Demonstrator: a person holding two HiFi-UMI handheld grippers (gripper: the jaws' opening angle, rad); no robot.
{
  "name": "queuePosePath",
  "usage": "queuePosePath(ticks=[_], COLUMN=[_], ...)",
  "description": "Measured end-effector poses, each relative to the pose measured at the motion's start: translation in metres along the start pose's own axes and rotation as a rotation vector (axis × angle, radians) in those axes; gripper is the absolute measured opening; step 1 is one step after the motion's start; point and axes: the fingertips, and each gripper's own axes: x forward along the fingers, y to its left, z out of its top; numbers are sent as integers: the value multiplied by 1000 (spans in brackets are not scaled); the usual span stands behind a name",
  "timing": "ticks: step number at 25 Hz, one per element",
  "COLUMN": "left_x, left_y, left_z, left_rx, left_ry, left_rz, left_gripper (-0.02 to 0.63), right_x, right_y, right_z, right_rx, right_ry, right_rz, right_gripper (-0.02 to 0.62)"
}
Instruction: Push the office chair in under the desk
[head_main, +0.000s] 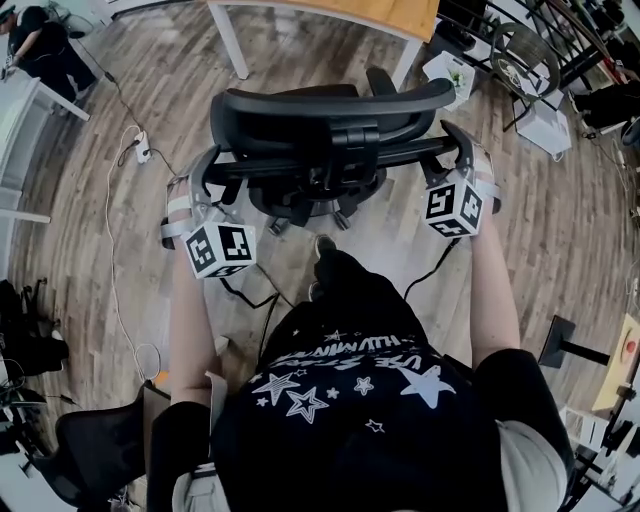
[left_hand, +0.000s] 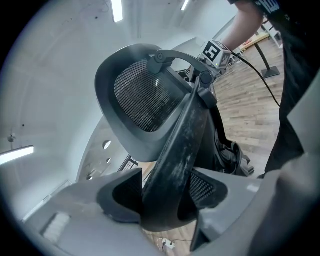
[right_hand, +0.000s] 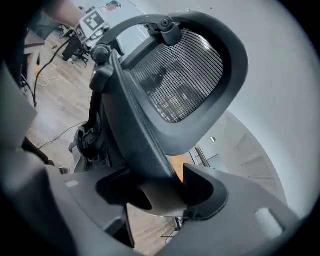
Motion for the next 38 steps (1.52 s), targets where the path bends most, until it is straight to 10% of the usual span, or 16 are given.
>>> queuePosePath(ticks=[38], left_x=[289], left_y=[189], left_z=[-127], left_rx=[44], left_ry=[91], left_rz=[-36], left_gripper=[283], right_x=[245], right_y=[-49], right_z=[122], right_rx=[9], right_ry=[41], right_rz=[-67], right_gripper=[259])
